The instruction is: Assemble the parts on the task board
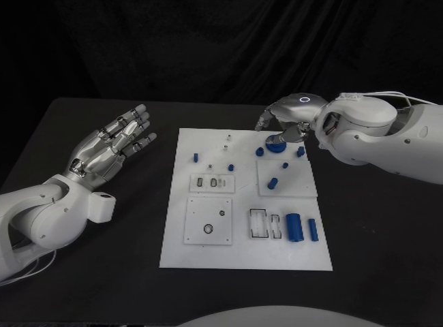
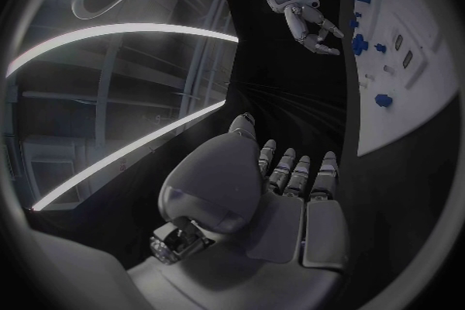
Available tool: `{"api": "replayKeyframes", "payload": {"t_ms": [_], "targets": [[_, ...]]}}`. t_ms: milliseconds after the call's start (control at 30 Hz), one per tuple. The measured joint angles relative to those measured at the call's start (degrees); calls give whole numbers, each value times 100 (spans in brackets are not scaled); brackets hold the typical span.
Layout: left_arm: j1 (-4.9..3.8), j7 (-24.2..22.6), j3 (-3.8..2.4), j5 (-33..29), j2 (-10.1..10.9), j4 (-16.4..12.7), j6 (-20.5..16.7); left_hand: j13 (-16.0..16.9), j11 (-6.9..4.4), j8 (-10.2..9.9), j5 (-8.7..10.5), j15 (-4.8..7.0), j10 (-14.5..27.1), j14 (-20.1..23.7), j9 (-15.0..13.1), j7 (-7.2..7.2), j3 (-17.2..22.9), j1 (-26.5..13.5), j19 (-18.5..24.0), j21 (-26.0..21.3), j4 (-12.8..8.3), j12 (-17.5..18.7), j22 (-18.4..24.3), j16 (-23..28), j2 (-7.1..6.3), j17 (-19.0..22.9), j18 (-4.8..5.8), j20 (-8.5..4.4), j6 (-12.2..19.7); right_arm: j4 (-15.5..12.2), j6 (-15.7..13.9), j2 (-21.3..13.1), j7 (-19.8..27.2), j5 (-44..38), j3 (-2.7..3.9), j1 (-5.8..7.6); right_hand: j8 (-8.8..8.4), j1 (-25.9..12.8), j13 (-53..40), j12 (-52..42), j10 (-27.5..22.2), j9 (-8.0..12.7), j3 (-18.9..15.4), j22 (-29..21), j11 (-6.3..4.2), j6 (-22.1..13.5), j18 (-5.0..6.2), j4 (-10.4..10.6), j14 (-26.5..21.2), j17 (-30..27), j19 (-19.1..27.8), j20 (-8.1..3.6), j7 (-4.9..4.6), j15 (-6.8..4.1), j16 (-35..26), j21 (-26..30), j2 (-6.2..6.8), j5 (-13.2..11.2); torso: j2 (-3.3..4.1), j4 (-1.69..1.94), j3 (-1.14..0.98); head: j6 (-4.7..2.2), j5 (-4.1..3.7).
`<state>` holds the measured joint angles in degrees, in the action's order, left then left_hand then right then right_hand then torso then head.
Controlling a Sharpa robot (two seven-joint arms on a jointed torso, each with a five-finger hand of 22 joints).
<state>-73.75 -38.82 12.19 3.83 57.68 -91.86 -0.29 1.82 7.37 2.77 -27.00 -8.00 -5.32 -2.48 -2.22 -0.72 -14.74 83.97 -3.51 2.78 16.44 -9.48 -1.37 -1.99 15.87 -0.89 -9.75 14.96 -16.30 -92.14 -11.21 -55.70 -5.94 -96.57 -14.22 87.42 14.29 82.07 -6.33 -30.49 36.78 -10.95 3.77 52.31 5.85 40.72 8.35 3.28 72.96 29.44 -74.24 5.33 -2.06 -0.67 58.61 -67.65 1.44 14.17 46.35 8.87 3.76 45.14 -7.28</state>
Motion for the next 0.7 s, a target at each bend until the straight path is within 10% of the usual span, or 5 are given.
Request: {"api": "replayKeyframes", "payload": {"t_ms": [700], "targets": [[0, -2, 2, -33, -52, 93, 134, -1, 22, 0, -22, -20, 22, -21, 1, 0, 41, 45, -13, 0, -9, 0, 1, 0, 0, 0, 0, 13, 0, 67, -43, -17, 16, -108, -1, -301, -293, -13, -94, -19, 84, -92, 271, 471, 24, -128, -80, 147, 123, 451, -88, 26, 182, 22, 350, -261, 136, 276, 192, 27, 28, -54, -55]]}}
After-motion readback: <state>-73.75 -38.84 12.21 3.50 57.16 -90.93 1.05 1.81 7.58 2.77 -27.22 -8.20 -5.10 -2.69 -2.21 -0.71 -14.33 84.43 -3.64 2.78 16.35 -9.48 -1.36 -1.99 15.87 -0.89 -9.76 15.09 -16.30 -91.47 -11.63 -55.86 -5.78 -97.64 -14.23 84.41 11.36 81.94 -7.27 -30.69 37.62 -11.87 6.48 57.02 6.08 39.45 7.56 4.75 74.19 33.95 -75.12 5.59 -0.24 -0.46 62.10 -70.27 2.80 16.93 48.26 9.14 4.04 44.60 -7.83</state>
